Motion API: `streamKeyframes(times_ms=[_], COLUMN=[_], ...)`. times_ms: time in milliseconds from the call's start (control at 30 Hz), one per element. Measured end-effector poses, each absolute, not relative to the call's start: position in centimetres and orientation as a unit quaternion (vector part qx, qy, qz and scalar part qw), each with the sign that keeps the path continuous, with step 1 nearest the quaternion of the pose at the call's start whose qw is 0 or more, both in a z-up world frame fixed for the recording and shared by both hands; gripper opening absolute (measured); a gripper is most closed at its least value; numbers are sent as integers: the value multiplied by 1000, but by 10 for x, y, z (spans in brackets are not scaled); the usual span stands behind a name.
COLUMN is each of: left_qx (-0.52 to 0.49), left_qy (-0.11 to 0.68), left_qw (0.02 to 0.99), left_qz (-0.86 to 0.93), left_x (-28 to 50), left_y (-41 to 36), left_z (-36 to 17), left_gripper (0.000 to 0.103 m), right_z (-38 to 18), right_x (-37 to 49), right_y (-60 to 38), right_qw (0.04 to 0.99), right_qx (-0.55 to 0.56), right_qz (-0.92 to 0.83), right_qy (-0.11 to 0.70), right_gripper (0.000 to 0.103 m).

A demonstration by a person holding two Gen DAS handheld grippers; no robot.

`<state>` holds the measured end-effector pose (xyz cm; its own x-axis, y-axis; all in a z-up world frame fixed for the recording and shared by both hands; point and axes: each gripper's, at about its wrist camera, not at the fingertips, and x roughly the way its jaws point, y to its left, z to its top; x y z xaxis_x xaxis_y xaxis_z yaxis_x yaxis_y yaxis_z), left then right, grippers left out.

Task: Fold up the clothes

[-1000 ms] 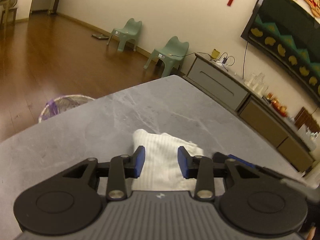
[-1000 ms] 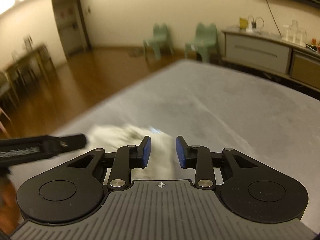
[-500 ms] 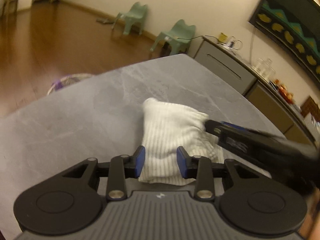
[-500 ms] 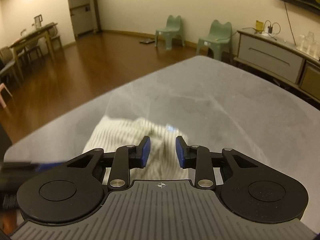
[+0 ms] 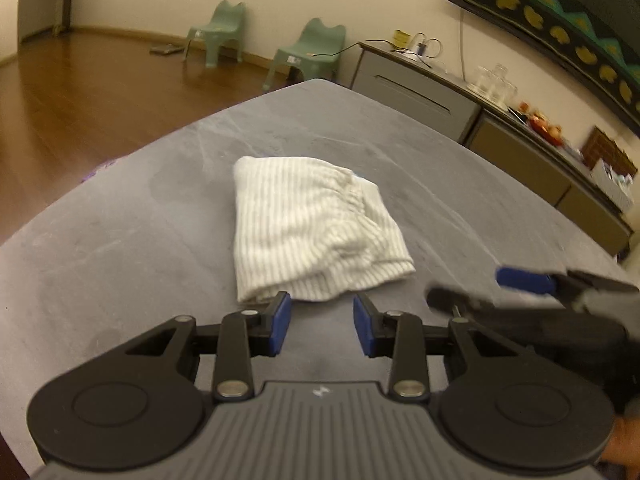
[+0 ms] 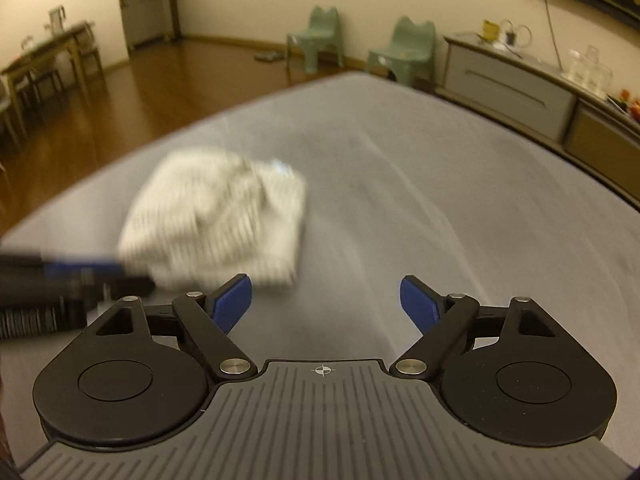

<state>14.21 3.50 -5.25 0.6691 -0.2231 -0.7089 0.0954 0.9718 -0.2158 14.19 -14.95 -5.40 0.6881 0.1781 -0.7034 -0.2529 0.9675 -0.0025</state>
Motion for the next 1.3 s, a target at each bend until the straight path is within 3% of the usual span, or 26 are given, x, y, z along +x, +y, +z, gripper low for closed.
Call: streamKeyframes(times_ms=[433,500,600,633,700,933,1300], left_qx=[-92,-85,-77,-72,-52,14,78], left_qy=[368,363,355,353,350,365,355], left_qw=[911,907,894,888,878,854,851], left_qz=[-159,-196,-263,-286,-323,-371,-379], left_x=[102,92,74,68,55,33,30], left_y=[-41,-71,-120,-138,-176,-298,-354], left_z=[-6,6,16,19,19,-15,-62], left_gripper=[35,39,51,60,64,65,67], right_z=[8,19,30,30,25,-2,-34], right_x=[15,-6,-33,-39,-51,-86,-44], right_y=[-218,-245,-293,-312,-355,-511,-597], right_qw=[923,929,934,935,939,915,919], right_qx=[-96,-88,-67,-59,-35,114,103], right_qz=[74,55,19,1,-46,-208,-235], right_qy=[364,357,350,349,340,326,299], right_gripper=[93,97,100,100,100,99,100])
